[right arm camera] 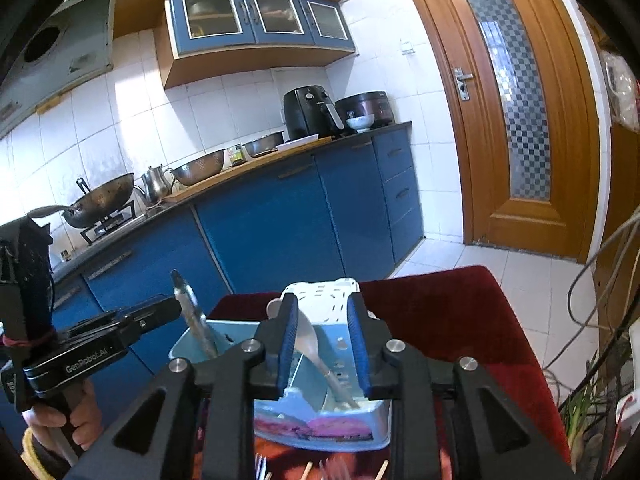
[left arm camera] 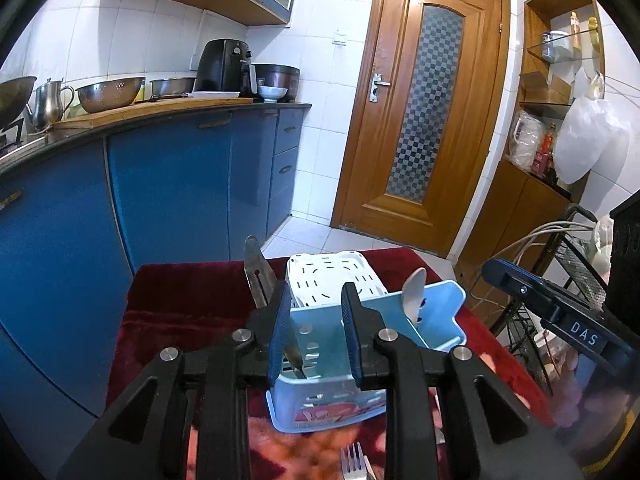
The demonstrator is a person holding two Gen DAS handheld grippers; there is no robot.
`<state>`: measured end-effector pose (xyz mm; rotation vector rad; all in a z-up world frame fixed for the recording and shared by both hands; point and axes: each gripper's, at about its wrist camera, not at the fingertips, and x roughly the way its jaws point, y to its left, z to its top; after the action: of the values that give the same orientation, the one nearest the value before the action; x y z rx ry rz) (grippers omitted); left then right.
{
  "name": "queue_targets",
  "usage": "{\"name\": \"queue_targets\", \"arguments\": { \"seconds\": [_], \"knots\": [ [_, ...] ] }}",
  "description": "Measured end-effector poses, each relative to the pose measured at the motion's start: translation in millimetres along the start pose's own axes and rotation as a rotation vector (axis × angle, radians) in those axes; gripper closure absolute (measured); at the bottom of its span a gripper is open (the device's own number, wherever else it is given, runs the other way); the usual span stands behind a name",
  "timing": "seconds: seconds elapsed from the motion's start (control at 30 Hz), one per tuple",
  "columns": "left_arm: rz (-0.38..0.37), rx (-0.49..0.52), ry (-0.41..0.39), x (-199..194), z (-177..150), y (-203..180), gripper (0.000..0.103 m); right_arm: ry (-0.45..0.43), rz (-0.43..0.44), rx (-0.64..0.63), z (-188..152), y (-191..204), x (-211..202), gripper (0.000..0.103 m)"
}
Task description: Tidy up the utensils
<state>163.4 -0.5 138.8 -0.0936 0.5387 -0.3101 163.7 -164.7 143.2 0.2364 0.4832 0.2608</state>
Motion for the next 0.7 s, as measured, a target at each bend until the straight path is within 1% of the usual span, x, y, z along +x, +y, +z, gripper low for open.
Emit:
{"name": "queue_targets", "arguments": {
  "seconds": [0.17,0.33,0.57,0.7],
  "knots": [
    [-0.012,0.003,-0.003,-15,-1,-1,0.077,0.033,0.009,0.027,-6,-4,-15,0.075],
    [-0.013,0.013,-0.003,-30,-6,-6,0.077,0.058,-0.002,0.04,-13,-9,-33,0.075],
    [-0.025,-0.002,0.03,-44,-20,-9,0.077,0.11,-0.028,0.06,-31,-17,-51,0.075],
    [-0.026,-0.007,0.056,-48,-35,-11,0.077,0.15,-0.045,0.051,-46,-19,-56,0.075]
  ]
}}
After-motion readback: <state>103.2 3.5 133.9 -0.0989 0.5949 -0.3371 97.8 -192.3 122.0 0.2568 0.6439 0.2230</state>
